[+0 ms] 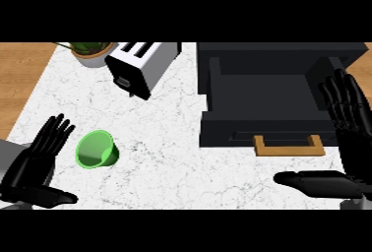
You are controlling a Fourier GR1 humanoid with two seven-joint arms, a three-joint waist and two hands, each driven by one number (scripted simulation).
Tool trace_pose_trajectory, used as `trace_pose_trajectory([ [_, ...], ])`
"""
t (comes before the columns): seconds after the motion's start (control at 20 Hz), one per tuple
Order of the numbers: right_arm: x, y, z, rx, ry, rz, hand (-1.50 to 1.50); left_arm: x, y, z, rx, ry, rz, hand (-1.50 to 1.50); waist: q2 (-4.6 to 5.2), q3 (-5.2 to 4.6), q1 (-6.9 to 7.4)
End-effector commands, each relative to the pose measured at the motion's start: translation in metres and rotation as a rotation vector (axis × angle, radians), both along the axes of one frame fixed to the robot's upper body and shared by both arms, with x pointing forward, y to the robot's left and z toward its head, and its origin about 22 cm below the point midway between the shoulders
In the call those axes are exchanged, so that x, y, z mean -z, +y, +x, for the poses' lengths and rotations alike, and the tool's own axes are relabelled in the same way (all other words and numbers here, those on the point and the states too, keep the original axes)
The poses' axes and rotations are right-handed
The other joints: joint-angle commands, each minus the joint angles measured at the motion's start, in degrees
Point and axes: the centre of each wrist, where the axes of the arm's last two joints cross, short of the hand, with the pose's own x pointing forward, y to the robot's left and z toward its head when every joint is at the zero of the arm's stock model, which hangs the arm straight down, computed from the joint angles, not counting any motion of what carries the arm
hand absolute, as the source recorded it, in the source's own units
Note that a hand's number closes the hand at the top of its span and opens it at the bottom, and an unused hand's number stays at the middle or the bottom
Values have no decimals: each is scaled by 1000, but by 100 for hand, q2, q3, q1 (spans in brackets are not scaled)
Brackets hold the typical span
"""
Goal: Pick up the cup, place it into the drawer and close the drawer
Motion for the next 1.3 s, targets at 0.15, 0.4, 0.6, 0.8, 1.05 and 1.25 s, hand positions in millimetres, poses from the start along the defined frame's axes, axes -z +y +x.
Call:
trace_pose_trajectory([
  [0.15, 13, 8, -9, 2, -16, 3, -150, 43, 6, 2, -57, 69, 61, -150, -4, 2, 5],
  [0.4, 13, 7, 8, -11, 3, -16, -150, 75, 38, 1, -61, 67, 23, -150, 20, -7, -34],
  [0.6, 5, 8, -15, 4, -8, -7, -150, 98, 13, 1, -74, 52, 12, -150, 10, -8, -67],
  [0.8, 5, -1, 1, -35, -13, -6, -150, 98, 19, 10, -84, 44, -8, -150, 21, -9, -57],
  [1.05, -2, -5, 4, -30, 2, 10, -150, 100, 31, 2, -97, 13, -3, -150, 45, -21, -101],
  [1.25, 4, 3, 2, -31, 0, -4, -150, 98, 31, 7, -66, 10, -1, -150, 47, -21, -98],
])
